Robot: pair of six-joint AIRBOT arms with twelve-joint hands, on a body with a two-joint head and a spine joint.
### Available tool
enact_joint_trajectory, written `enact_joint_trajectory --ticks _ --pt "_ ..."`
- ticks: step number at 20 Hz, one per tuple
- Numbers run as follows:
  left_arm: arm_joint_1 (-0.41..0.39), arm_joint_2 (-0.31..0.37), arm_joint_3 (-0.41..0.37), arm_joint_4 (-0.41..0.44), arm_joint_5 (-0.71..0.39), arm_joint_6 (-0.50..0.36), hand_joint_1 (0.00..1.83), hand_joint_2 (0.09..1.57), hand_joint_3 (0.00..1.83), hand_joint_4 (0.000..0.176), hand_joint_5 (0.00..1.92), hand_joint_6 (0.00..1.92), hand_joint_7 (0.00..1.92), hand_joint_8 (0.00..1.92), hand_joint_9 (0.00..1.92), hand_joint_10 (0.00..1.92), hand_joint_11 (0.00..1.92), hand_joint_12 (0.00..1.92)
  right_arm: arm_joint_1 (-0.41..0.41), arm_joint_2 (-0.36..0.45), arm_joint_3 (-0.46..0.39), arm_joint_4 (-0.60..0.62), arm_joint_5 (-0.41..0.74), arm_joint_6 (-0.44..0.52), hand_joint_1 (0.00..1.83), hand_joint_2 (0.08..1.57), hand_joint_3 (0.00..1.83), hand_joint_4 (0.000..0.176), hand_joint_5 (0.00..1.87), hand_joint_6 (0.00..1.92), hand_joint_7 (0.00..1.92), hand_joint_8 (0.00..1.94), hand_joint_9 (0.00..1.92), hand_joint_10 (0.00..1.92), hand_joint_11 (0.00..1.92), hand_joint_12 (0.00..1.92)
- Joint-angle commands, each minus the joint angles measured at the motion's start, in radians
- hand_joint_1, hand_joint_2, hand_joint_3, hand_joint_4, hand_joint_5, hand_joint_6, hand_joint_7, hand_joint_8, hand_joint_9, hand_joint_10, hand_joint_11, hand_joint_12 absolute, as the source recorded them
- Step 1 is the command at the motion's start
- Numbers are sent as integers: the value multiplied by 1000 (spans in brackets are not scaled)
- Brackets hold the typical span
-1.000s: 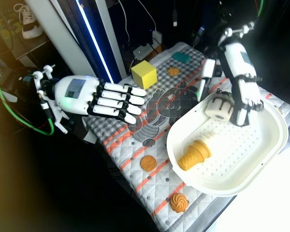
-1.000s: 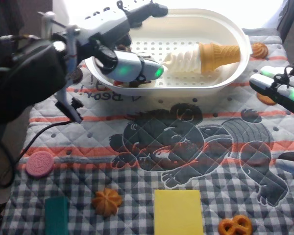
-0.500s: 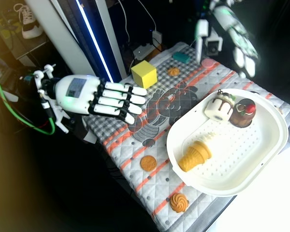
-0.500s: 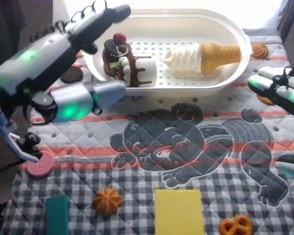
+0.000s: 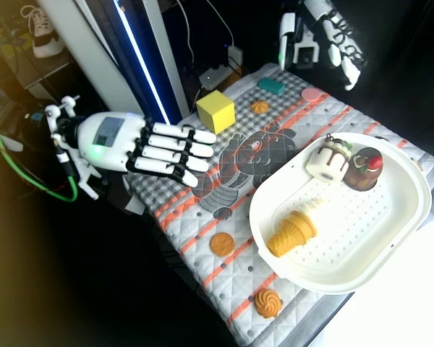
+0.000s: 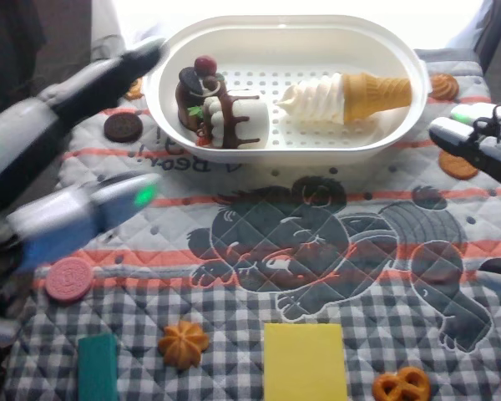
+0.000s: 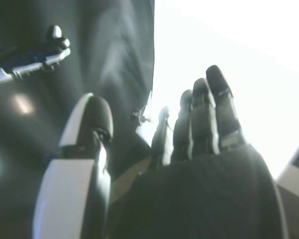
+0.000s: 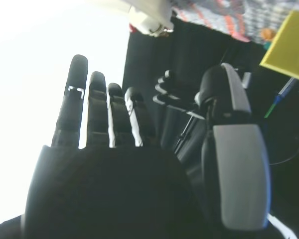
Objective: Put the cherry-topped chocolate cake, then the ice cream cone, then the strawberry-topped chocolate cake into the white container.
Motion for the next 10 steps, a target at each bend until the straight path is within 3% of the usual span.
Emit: enact_joint_trajectory --ticks 1,2,3,4,5,6,7,10 --pt "13 6 -9 10 -191 -20 755 1276 0 61 87 5 149 5 179 21 0 759 5 5 -1 7 138 3 733 1172 0 29 0 0 16 0 34 118 0 555" --pt "36 9 -14 5 -215 -40 737 1281 2 57 83 3 148 3 181 20 0 767 2 5 -2 11 145 3 728 1177 2 16 0 0 2 0 27 110 0 640" --pt "59 13 -20 -5 -235 -52 735 1285 3 69 91 5 149 2 183 17 0 795 0 8 -3 16 153 3 737 1180 2 12 0 0 0 0 26 109 0 721" --pt "71 18 -25 -14 -246 -53 742 1300 6 73 93 4 145 0 167 8 0 666 -2 9 -4 19 159 3 714 1171 0 13 0 0 0 0 47 121 0 844" --pt "78 21 -28 -16 -252 -53 752 1295 2 100 117 11 154 3 181 11 0 703 -2 10 -4 21 165 2 712 1164 0 13 0 0 2 0 67 132 0 918" --pt "85 26 -33 -16 -262 -53 767 1288 0 121 122 11 153 2 183 11 0 719 -3 11 -5 23 170 -1 723 1160 0 9 0 0 0 0 62 129 0 842" --pt "90 33 -37 -16 -276 -53 763 1299 2 125 88 7 122 1 148 7 0 640 -3 15 -6 27 178 -5 721 1156 0 1 0 0 43 11 101 151 0 896" --pt "92 49 -42 -18 -301 -53 809 1302 4 135 46 0 102 0 130 1 0 649 -3 26 -10 33 199 -16 737 1153 0 0 0 0 35 4 122 176 0 1022"
